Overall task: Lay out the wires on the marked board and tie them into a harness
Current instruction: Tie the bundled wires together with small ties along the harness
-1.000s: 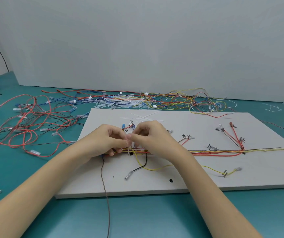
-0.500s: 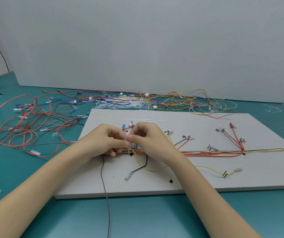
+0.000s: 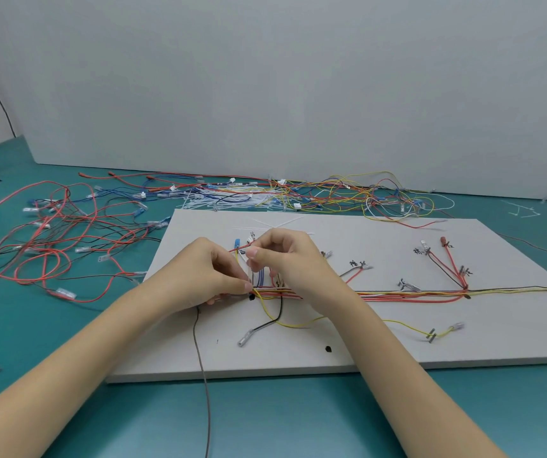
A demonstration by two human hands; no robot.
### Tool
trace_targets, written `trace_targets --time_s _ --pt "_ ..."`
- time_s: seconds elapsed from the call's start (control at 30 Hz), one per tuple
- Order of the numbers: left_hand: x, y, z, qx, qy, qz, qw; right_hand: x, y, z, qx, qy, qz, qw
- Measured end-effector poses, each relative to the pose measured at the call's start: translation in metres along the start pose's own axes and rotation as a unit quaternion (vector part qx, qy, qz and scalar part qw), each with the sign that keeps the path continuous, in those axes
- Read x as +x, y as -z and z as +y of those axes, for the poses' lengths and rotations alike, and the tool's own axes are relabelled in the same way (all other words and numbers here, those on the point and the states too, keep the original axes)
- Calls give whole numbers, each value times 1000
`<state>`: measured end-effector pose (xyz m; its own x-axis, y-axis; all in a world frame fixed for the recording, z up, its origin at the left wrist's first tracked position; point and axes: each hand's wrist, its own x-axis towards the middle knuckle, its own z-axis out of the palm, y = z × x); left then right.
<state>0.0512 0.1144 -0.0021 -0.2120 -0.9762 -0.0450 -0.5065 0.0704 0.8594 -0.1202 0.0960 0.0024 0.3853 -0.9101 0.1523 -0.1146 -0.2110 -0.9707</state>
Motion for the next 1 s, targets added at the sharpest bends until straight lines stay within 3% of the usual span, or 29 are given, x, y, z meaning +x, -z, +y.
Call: trace_targets --time_s 0.27,0.67,0.87,1.0 --pt "0 0 0 28 -15 6 999 -1 -3 1 -95 22 -7 995" --pt "-2 -7 0 120 -40 61 990 -1 -2 4 -21 3 -28 999" --pt "-2 4 -3 98 -63 8 993 -2 3 -8 -111 16 -18 993" --pt "-3 -2 -2 115 -125 64 983 -7 21 -20 -177 -45 -27 983"
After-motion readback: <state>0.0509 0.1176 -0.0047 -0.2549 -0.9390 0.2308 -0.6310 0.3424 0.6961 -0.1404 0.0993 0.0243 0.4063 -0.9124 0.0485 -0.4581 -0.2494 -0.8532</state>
